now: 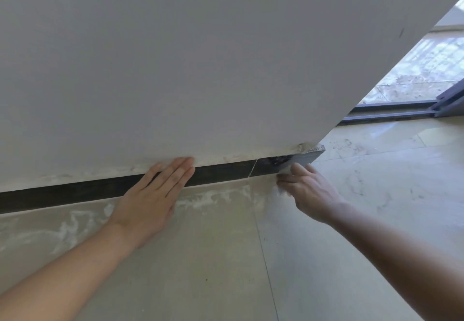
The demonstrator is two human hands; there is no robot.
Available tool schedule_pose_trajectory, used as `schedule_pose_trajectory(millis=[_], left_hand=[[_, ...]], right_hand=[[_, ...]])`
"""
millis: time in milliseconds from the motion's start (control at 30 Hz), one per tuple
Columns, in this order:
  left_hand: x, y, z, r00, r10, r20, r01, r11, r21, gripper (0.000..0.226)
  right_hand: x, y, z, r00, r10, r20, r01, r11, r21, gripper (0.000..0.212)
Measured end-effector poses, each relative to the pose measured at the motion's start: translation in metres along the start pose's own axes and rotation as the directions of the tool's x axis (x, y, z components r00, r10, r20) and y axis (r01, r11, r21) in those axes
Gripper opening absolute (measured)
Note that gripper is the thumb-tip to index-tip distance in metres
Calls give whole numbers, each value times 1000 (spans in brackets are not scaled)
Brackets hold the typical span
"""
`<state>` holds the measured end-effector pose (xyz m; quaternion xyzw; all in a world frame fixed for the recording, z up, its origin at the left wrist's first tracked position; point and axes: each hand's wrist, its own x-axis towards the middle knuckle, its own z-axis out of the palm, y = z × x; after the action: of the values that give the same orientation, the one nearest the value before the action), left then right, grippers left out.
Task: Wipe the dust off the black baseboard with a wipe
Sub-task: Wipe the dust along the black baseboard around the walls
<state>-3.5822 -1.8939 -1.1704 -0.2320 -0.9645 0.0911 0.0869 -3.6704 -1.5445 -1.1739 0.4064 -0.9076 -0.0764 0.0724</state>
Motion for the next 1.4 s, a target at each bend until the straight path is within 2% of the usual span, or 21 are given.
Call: schedule_pose_trajectory(millis=[67, 100, 133, 200, 233, 300, 333, 400, 500, 567, 633, 733, 767, 800, 833, 933, 1000, 1100, 1200, 1333, 1400], left_hand=[[0, -1, 1, 1000, 0, -9, 0, 1000, -4, 60], [0, -2, 2, 1000, 2, -11, -2, 1000, -3, 60], [0, -3, 2, 1000, 4, -9, -4, 1000, 0, 61], [0, -4, 2, 1000, 10, 6, -10, 1000, 15, 62], [0, -4, 2, 1000, 10, 16, -10, 1000, 22, 63], [0, -2, 2, 1000, 4, 31, -5, 1000, 24, 63], [0, -2, 2, 999, 2, 33, -3, 1000, 18, 63], [0, -1, 2, 1000, 1, 31, -1, 1000, 4, 62], [1, -1, 0, 1000, 2, 23, -2, 1000, 2, 61], [1, 0, -1, 1000, -8, 28, 8, 1000, -12, 60], [1, 1, -1, 999, -23, 27, 24, 999, -32, 60], [1, 0, 0, 999, -20, 29, 21, 999, -36, 60], [1, -1, 0, 999, -16, 33, 17, 999, -38, 60], [0, -2, 0, 999, -12, 35, 13, 999, -37, 61], [0, -3, 0, 999, -6, 37, 7, 999, -33, 61], [0, -4, 0, 999, 2, 37, -1, 1000, -23, 61], [0, -3, -1, 999, -2, 37, 3, 1000, -25, 62], [1, -3, -2, 999, -4, 40, 5, 1000, -25, 62], [1, -2, -2, 999, -11, 42, 12, 1000, -25, 61], [1, 2, -3, 998, -31, 49, 32, 999, -26, 60], [2, 4, -4, 998, -45, 53, 47, 998, -31, 59]], right_hand=[[-14, -7, -6, 971, 240, -1, -233, 946, 223, 40], [-19, -11, -6, 910, 413, 29, -394, 841, 370, 39], [-21, -14, -7, 802, 591, 87, -543, 660, 519, 35], [-17, -18, -6, 490, 825, 281, -676, 157, 720, 21], [-14, -17, -3, 328, 861, 389, -669, -79, 739, 14], [-4, -15, 6, 80, 827, 557, -581, -415, 700, 10], [3, -15, 10, 9, 781, 625, -508, -535, 675, 12], [20, -17, 13, -39, 724, 688, -368, -651, 664, 21], [51, -30, 10, -108, 734, 671, -216, -676, 704, 14], [65, -52, 3, -122, 754, 646, -219, -655, 723, 8], [68, -77, -2, -5, 784, 621, -269, -599, 754, 7], [56, -95, -7, 316, 750, 581, -370, -467, 803, 5], [49, -94, -8, 380, 724, 575, -425, -416, 804, 9], [42, -89, -10, 379, 725, 575, -460, -392, 797, 12], [37, -80, -9, 311, 754, 579, -475, -404, 781, 13], [27, -45, -7, -62, 788, 612, -351, -592, 726, 11], [30, -21, -8, -157, 765, 625, -239, -643, 728, 17], [43, -9, -7, -159, 787, 596, -192, -617, 763, 22], [57, -34, -11, -132, 876, 463, -268, -481, 834, 24], [72, -83, -14, 82, 964, 253, -358, -208, 910, 21], [79, -102, -15, 183, 960, 212, -379, -130, 916, 22]])
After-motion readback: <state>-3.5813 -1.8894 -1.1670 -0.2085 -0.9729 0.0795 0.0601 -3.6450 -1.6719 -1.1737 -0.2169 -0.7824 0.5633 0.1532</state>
